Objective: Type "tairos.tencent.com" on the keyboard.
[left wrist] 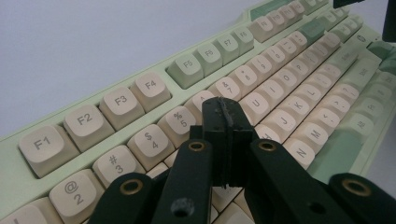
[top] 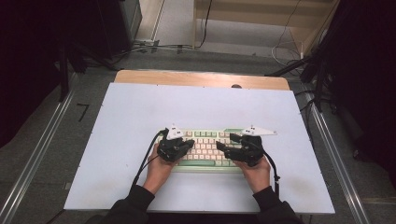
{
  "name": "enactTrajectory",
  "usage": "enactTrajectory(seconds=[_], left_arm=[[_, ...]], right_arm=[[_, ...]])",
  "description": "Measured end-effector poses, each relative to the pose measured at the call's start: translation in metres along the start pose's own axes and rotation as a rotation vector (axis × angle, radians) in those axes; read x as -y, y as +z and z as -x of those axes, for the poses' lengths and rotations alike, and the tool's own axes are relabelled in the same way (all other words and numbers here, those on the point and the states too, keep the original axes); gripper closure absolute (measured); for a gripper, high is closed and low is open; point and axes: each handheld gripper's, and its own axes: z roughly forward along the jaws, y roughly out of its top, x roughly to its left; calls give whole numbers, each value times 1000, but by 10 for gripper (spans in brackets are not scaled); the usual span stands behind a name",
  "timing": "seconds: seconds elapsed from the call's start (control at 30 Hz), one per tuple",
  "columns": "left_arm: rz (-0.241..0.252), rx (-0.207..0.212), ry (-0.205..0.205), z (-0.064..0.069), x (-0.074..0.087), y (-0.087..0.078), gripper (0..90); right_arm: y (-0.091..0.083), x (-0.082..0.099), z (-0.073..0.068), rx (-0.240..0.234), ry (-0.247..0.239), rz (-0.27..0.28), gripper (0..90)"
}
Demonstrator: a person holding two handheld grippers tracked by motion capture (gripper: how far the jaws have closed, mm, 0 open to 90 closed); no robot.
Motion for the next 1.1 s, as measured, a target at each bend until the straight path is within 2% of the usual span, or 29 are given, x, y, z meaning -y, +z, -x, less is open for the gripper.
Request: enactTrajectory(seconds=[0.2,0.33,0.4,0.47,0.57,0.67,1.1], left_arm=[[-26,-16,14,3,0,2,900],[38,9,-28,0,-3,-7,877],[75,4,-38,-1,-5,-12,761],[96,-9,-47,-2,-5,-15,578],[110,-33,-54,-4,-5,-19,453],[125,-55,-63,-6,-5,-22,385],[143,-88,-77,-11,-1,-35,343]], right_arm=[[1,0,0,-1,-1,-7,283],[1,1,-1,2,-4,-7,284],[0,1,0,2,-2,-6,284],[1,1,0,4,0,-7,284],[0,1,0,6,-1,-5,285],[0,1,0,6,2,-6,286],[-1,1,1,9,9,-1,295]])
